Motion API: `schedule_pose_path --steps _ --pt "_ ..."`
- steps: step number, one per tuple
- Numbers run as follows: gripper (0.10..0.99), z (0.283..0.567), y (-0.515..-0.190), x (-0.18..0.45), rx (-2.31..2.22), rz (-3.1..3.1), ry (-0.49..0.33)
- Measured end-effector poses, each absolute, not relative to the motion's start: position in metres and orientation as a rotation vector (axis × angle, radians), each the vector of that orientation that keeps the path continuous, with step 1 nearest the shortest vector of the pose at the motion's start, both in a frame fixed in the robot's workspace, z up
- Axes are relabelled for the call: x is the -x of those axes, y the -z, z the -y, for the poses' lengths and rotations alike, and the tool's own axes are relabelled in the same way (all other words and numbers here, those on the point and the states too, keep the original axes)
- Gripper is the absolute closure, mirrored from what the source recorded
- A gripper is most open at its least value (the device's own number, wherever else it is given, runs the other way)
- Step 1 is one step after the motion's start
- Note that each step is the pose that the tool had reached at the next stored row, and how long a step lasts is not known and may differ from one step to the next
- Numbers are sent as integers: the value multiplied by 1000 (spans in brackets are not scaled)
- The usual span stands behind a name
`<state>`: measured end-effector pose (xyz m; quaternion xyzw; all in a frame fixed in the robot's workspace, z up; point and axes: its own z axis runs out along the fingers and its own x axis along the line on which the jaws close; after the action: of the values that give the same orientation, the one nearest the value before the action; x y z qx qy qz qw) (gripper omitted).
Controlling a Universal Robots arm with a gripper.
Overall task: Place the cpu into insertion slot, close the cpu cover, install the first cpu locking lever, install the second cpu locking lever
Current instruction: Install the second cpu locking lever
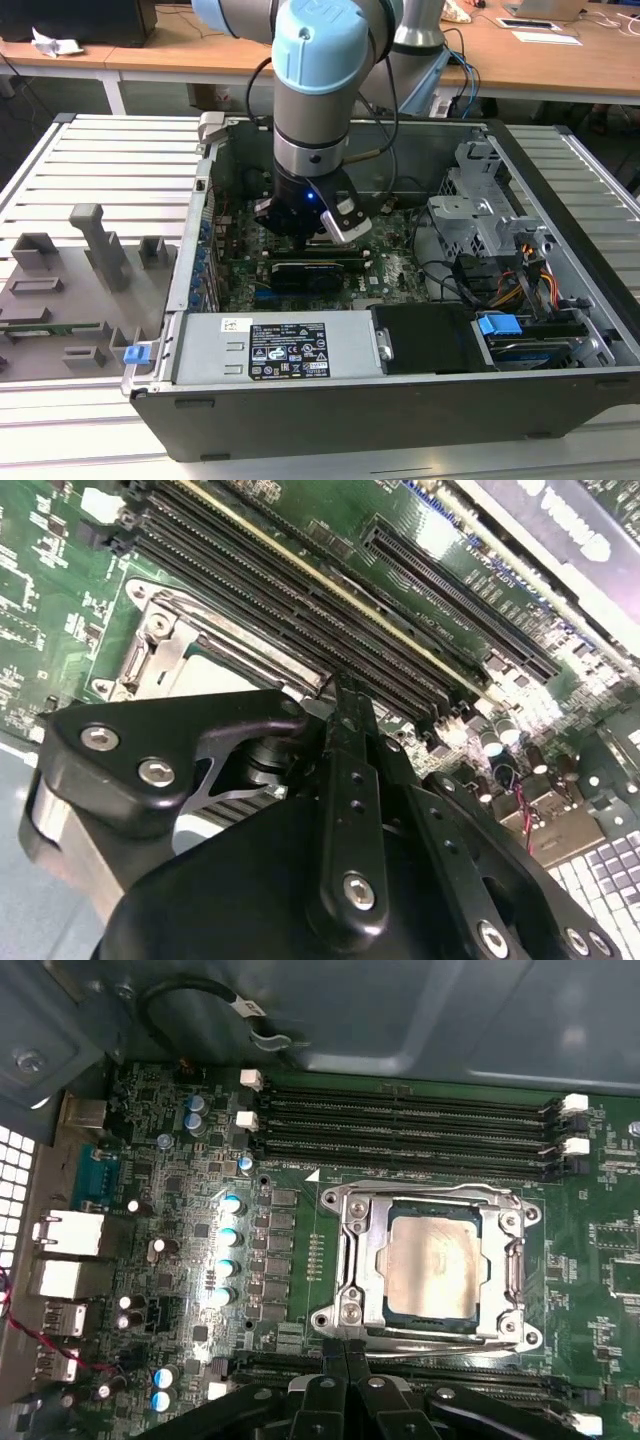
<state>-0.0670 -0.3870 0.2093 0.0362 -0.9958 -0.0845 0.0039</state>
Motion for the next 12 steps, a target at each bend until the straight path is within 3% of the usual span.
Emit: schedule_pose_path --steps 12 --pt "980 384 -201 74 -114 3115 339"
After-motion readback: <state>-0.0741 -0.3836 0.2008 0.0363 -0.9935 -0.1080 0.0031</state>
